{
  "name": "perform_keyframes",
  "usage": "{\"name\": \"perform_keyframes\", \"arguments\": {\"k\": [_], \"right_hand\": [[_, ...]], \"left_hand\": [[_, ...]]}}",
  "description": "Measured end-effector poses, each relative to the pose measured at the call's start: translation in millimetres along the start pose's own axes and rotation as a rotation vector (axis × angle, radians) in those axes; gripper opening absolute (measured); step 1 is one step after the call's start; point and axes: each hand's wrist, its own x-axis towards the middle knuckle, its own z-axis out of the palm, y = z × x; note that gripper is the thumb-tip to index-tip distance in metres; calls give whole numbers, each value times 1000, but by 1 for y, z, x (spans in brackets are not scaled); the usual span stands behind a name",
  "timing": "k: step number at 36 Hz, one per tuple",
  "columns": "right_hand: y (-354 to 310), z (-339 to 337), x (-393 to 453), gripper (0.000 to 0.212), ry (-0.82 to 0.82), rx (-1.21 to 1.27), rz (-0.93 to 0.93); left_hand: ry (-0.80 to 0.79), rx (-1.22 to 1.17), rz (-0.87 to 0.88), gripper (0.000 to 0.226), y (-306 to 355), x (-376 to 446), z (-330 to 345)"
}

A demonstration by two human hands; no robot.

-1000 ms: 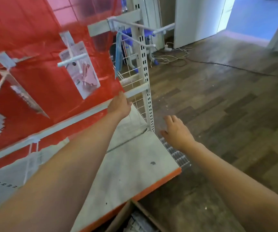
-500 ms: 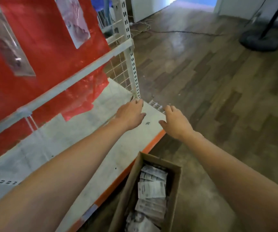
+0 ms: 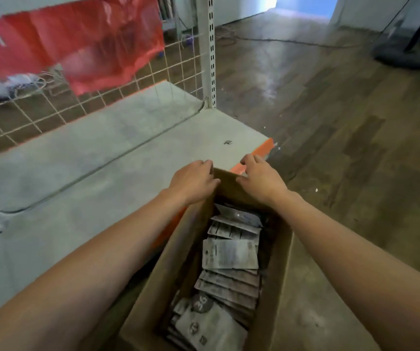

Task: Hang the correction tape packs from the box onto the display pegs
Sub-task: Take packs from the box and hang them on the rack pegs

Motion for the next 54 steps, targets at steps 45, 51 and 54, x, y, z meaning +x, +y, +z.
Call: {"name": "perform_keyframes", "arguments": {"k": [45, 51, 54], "right_hand": [[100, 44, -23, 27, -62, -115, 79], [93, 42, -32, 26, -64, -140, 51], [95, 41, -34, 26, -63, -147, 54]], "left_hand": [[-277, 386, 359, 25, 2, 38, 186], [-420, 316, 321, 55, 4, 28, 200], [-391, 329, 255, 59, 15, 26, 202]]}}
